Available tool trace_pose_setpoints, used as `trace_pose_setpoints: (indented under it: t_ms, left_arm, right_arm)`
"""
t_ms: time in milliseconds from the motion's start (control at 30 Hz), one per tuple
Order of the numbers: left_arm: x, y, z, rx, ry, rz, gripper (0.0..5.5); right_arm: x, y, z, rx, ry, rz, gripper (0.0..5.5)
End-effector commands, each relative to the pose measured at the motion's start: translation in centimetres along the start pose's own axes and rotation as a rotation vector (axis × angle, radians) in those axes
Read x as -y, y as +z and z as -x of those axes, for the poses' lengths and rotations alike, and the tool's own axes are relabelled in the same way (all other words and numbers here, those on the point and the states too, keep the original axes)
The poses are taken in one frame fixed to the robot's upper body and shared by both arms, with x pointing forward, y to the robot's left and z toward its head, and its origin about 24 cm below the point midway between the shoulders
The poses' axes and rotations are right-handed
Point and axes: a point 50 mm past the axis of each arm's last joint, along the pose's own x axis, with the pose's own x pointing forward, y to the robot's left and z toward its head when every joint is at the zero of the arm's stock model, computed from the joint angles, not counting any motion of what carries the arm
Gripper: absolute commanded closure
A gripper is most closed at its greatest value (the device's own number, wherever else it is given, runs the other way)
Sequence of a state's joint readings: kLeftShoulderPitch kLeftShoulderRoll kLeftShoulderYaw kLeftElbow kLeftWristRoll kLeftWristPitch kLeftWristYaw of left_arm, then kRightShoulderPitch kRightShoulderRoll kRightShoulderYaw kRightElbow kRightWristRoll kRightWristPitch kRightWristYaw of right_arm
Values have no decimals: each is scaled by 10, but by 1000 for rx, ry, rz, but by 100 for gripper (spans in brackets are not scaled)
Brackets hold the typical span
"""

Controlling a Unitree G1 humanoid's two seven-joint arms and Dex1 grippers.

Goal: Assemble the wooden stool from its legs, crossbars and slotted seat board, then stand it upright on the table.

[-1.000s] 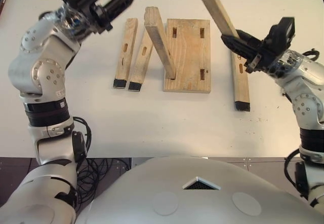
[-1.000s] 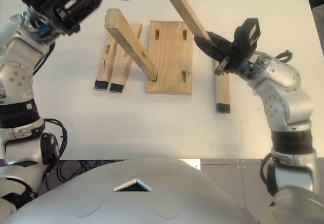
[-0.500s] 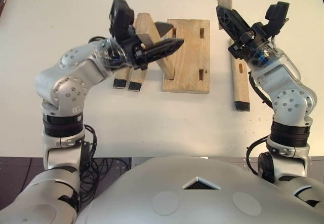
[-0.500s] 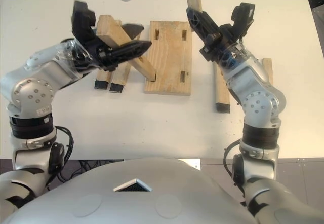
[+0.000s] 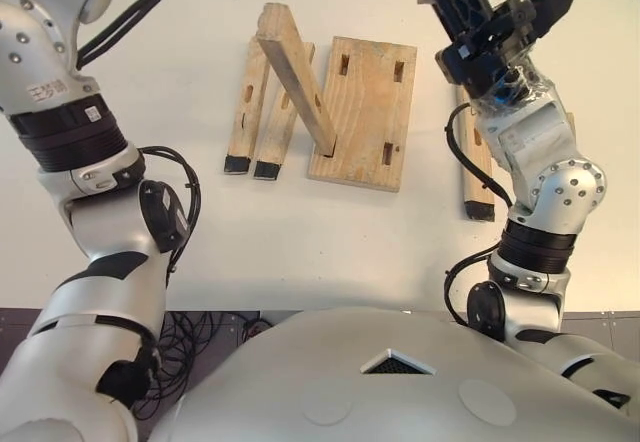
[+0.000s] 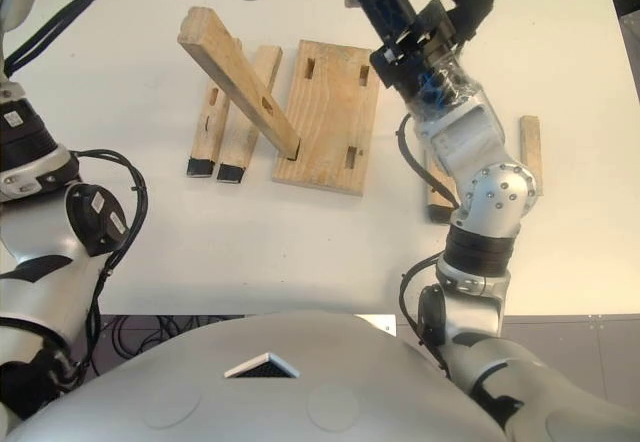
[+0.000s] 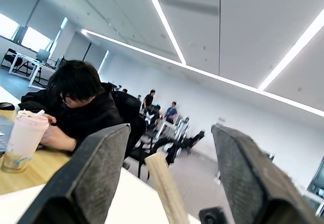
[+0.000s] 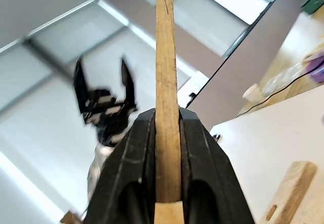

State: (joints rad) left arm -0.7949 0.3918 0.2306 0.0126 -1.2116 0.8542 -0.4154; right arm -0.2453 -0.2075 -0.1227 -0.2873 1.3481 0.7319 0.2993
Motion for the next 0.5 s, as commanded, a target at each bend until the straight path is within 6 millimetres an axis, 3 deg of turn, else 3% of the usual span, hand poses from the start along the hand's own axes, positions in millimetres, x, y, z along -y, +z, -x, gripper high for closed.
trace_pose_setpoints:
  t_ms: [33,133,267,367,500]
  left_arm:
    - [-8,-1,7,-69,80,-130,253]
    - [-14,-8,15,-111,158,-210,253]
    - [-1,-21,9,-89,201,-184,253]
    - [12,-41,-1,-133,211,-183,253]
    - [17,-68,-5,-194,254,-161,253]
  right_arm:
    - [-4,13,15,-336,28,302,511]
    - [1,30,35,-680,11,554,511]
    - [4,46,47,-1074,39,786,511]
    - [6,51,40,-1218,82,847,511]
    - [6,54,22,-1274,128,879,511]
